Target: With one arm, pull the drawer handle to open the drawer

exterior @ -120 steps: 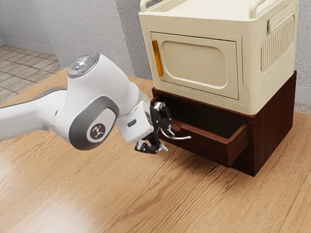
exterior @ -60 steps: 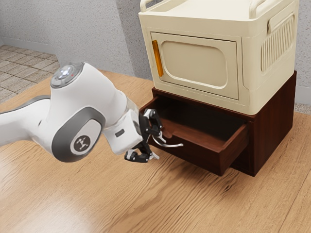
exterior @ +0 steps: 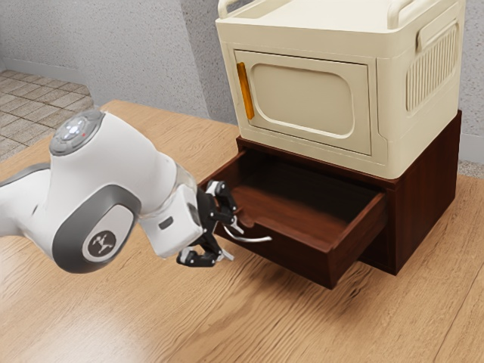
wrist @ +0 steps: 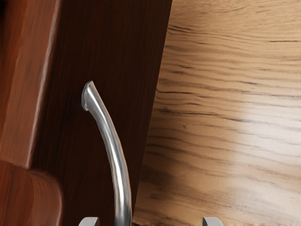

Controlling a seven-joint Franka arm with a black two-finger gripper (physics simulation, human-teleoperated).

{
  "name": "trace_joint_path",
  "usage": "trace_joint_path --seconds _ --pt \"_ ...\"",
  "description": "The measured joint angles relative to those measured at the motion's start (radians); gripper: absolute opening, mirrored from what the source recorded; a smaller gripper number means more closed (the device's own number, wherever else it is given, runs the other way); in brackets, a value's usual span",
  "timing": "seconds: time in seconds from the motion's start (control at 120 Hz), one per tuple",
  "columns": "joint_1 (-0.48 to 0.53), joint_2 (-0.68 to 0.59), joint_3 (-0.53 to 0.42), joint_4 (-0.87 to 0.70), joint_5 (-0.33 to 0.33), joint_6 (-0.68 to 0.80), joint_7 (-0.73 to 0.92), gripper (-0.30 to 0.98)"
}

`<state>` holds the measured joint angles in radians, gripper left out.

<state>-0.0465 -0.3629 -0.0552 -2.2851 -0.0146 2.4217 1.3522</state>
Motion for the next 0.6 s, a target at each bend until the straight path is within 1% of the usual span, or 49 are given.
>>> trace_joint_path --seconds 0.6 --pt "0.001 -0.08 -0.019 -0.073 -0.002 0.001 -0.023 0.21"
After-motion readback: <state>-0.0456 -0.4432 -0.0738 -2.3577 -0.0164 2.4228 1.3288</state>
